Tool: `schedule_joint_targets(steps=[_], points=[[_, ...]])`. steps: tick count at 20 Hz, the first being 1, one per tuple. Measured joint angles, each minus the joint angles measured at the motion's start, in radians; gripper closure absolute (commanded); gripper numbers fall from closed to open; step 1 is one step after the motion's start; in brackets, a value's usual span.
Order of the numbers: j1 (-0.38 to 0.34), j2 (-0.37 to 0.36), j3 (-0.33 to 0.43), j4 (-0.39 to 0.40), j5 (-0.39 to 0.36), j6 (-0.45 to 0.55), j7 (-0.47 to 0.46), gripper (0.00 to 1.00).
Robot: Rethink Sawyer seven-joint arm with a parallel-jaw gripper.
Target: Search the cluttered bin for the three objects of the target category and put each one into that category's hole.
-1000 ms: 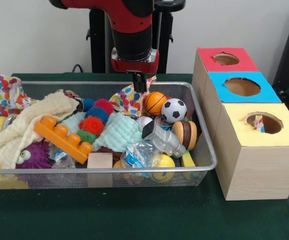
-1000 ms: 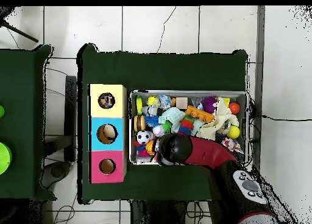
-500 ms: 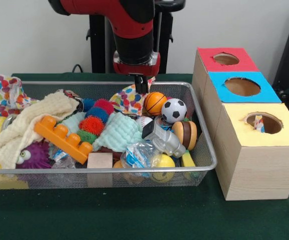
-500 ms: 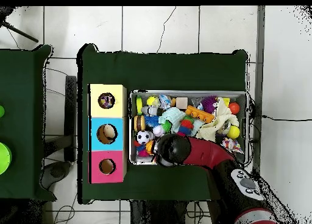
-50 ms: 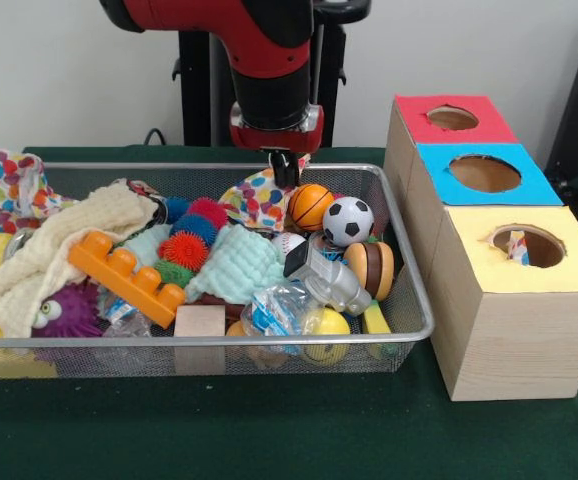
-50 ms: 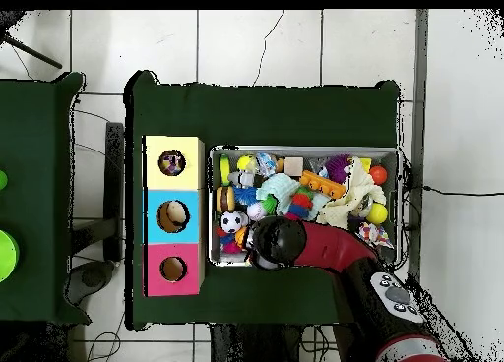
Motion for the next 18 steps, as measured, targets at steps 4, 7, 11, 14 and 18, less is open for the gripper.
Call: schedule_joint_targets(steps=[4,7,11,14,18], points=[[0.005,0.000,0.000,0.000,0.000,0.000,0.000,0.00],[0.008,0.000,0.000,0.000,0.000,0.000,0.000,0.00],[0.010,0.000,0.000,0.000,0.000,0.000,0.000,0.00],[0.011,0.001,0.000,0.000,0.000,0.000,0.000,0.00],[0.016,0.008,-0.001,0.000,-0.001,0.000,0.000,0.00]])
